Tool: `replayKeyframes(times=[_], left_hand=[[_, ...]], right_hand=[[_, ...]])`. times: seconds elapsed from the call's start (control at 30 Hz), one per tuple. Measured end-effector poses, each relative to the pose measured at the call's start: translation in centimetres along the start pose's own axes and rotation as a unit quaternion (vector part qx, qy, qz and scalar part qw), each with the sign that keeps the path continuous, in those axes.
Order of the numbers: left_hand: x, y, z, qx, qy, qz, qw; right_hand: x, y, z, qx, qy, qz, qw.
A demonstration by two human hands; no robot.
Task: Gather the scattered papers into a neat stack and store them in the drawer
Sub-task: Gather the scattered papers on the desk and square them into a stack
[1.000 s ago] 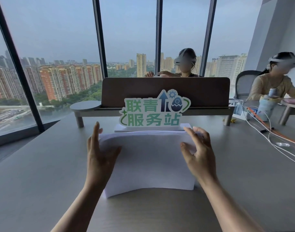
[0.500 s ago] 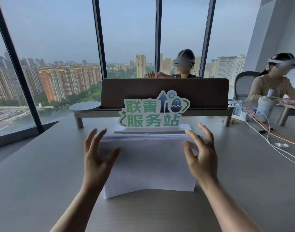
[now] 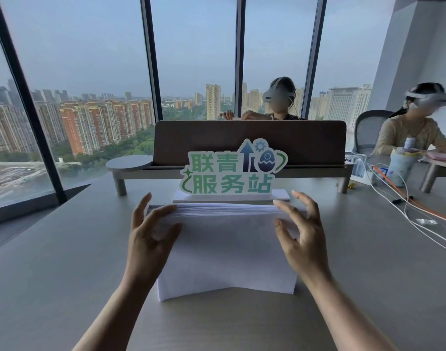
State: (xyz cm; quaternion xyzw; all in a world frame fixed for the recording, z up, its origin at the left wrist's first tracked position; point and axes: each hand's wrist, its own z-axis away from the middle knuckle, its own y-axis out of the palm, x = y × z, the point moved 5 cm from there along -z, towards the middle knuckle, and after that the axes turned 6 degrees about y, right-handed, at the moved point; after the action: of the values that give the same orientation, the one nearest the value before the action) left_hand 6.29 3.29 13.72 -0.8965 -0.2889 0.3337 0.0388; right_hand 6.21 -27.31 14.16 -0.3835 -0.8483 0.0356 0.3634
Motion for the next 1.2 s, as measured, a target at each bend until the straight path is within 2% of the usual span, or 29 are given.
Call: replayKeyframes(times=[0.37,0.53,0.63,0.7,0.77,0.83,0.9,1.03,1.2], left_hand=[[0.1,-0.3,-0.2,0.004,-0.020,-0.021,1.000],[0.2,-0.2,0.2,0.015,-0.051,0.021,0.998],[0.6,-0.3,0.2,0.014,-0.034,0.000,0.999],[1.0,-0.5,0.0,0.008,-0.044,-0.009,0.999],[1.7,-0.5,0.2,0.008,-0.118,0.058,0.991],[2.7,0.1,1.0,0.017,-0.219,0.204,0.954],[3.5,0.8,1.9,0.042,-0.264,0.260,0.928],[3.4,1.5,2.4,0.006,-0.280,0.269,0.921],[1.5,0.7,0.3,-0.039,-0.230,0.262,0.937]], right_hand=[[0.2,-0.3,-0.2,0.014,-0.014,-0.039,0.999],[-0.1,-0.4,0.0,0.036,0.001,-0.124,0.992],[-1.4,0.3,0.2,0.075,0.054,-0.189,0.978],[-3.0,0.9,0.6,0.094,0.136,-0.301,0.939],[-4.4,1.3,1.3,0.111,0.201,-0.364,0.903],[-5.0,1.5,2.2,0.131,0.264,-0.387,0.874],[-5.1,1.7,2.9,0.125,0.288,-0.382,0.869],[-4.2,1.9,3.2,0.075,0.281,-0.384,0.876],[-2.2,0.8,1.5,0.032,0.247,-0.379,0.891]])
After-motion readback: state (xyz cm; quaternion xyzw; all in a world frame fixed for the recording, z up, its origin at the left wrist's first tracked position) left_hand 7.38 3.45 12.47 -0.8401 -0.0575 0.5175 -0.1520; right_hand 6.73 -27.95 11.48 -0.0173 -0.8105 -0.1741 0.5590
